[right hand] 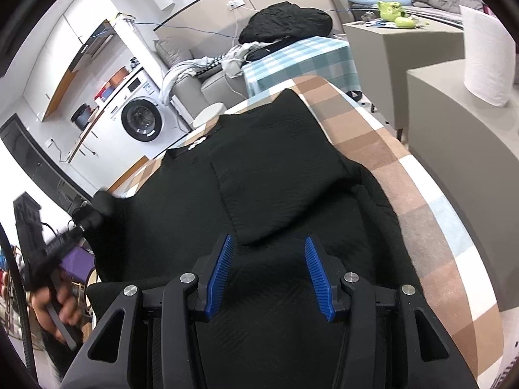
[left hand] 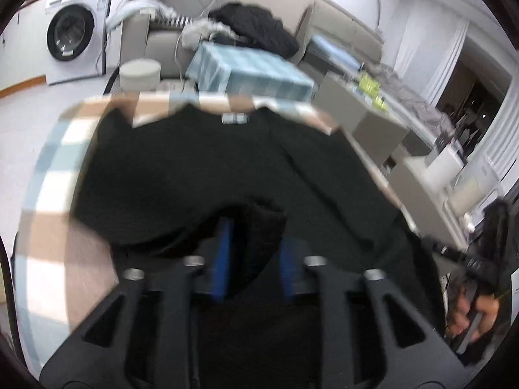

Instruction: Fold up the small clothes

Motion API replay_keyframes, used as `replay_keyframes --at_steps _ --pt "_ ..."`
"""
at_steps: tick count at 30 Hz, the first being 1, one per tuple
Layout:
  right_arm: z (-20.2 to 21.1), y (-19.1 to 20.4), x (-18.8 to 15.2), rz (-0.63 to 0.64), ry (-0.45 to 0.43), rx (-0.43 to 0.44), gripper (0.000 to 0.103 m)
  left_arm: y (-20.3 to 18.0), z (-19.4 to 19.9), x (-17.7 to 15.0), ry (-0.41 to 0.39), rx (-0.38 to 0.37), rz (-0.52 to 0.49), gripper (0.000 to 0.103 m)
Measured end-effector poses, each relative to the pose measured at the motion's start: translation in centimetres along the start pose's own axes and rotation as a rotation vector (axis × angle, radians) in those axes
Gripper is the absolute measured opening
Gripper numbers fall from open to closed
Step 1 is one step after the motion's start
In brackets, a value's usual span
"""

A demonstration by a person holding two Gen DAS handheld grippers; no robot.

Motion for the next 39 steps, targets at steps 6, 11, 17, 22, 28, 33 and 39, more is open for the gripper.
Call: replay_keyframes --at_steps 6,11,17,22,28,33,39 --pt "0.3 -0.6 -0.3 -0.006 0.007 -0.006 0.048 4.1 0.1 -1.1 -0.02 0.034 0.161 0.058" --pt "-0.1 -0.6 -0.2 -0.003 0.018 0.006 0.048 8.6 0.0 -1.8 -0.031 0.102 0.26 0.063" --pt "-0.3 -0.3 -0.5 -0.001 0.033 0.019 0.048 12.4 -3.7 -0.3 -0.022 0.191 0.341 0.061" --pt "0.3 -0.9 -0.5 -0.015 0.026 -0.008 0.048 13.5 -6.1 0.7 -0.02 0.229 0.346 0.01" --pt "1.0 -1.2 -0.7 -0.036 0.015 -0.044 0.048 10.9 -4.8 2.5 -0.106 0.131 0.273 0.002" --pt "1.9 -0.9 -1.1 -0.046 0.0 -0.078 0.048 4.8 -4.2 5.1 -0.124 -0.056 0.183 0.015" --pt "4.0 -0.9 -1.4 -0.025 -0.037 -0.129 0.048 3.5 -3.2 3.9 -0.111 -0.015 0.102 0.065"
Point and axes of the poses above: each gripper's, at about its wrist camera, not at the fingertips, and z roughly against the way its jaws point, y to its left, x to its top, the point moved 5 cm from there along -z, roughly the way its jaws point, and after that the axes turned 7 degrees about z, right-handed, at the moved point
